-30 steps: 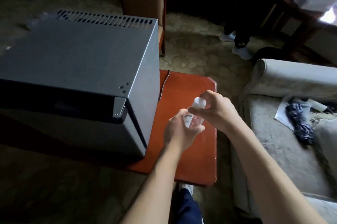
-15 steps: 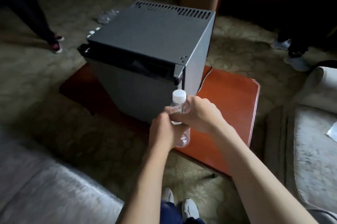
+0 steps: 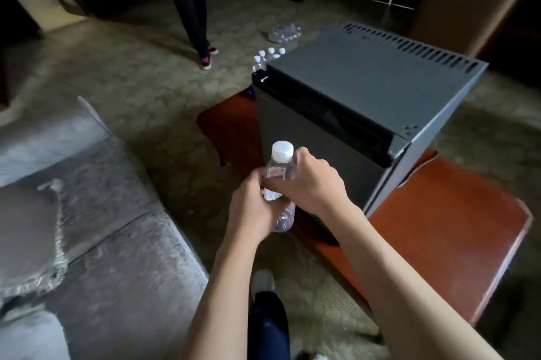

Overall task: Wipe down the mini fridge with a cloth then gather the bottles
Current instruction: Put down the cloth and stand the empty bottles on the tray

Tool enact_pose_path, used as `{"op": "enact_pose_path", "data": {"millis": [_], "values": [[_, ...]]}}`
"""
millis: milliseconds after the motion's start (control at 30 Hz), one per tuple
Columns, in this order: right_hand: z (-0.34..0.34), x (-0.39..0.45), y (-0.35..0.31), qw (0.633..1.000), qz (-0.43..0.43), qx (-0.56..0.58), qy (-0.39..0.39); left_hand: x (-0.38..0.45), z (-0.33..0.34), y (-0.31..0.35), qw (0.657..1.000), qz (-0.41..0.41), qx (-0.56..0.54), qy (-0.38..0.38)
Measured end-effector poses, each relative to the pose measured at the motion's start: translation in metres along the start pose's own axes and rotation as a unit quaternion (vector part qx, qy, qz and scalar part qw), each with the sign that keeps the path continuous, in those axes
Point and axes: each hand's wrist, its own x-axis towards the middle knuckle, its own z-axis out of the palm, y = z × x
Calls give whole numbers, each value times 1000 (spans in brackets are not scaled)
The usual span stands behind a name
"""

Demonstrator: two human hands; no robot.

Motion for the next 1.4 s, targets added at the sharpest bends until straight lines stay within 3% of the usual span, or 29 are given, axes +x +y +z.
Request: {"op": "enact_pose_path", "data": {"millis": [333, 667, 900, 1100, 1233, 1400], "values": [[52, 106, -89, 997, -76, -11, -32, 105, -68, -39, 995, -18, -5, 93], [100, 268, -180, 990, -71, -86, -84, 273, -144, -81, 998, -20, 3, 56], [108, 362, -216, 996, -36, -48, -63, 377, -173, -72, 999, -16, 22, 39], [133, 451, -214, 999, -13, -27, 13, 477, -168, -72, 999, -16, 15, 44], [152, 520, -195, 996, 50, 51, 51, 558, -152, -69, 996, 0, 84, 0], [155, 606, -161, 979, 146, 97, 109, 657, -123, -49, 979, 33, 124, -157]]}}
